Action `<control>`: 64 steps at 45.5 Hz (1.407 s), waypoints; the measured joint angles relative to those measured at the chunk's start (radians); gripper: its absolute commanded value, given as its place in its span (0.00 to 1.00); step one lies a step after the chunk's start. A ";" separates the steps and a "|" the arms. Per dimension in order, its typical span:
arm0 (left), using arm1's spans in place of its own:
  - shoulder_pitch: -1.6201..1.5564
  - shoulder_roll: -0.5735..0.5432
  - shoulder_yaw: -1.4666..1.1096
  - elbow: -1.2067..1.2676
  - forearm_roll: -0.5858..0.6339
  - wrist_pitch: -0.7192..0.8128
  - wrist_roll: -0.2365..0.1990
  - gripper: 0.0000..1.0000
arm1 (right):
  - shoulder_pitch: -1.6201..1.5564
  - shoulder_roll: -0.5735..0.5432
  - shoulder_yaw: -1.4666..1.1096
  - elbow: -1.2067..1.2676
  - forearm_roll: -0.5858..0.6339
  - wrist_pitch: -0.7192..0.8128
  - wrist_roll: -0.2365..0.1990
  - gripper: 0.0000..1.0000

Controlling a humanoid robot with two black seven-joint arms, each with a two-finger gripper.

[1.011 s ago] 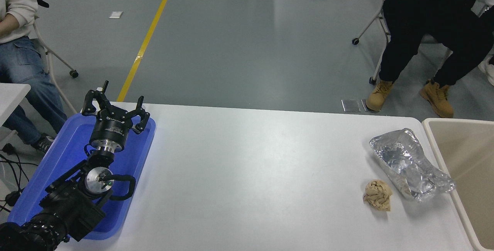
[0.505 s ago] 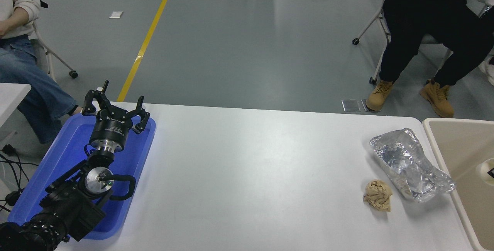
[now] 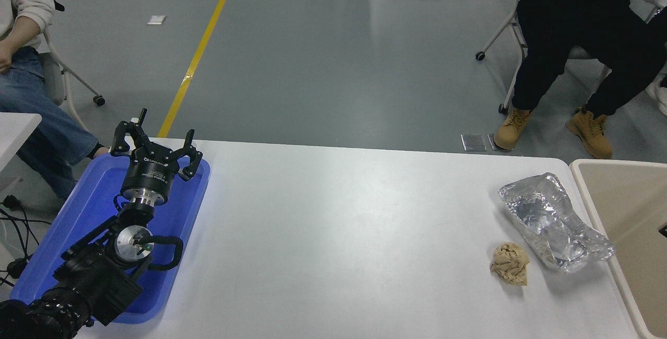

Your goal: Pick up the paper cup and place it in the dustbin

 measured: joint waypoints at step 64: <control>0.000 0.000 0.000 0.000 0.000 0.001 0.000 1.00 | 0.673 0.041 -0.163 0.278 -0.042 0.034 0.004 1.00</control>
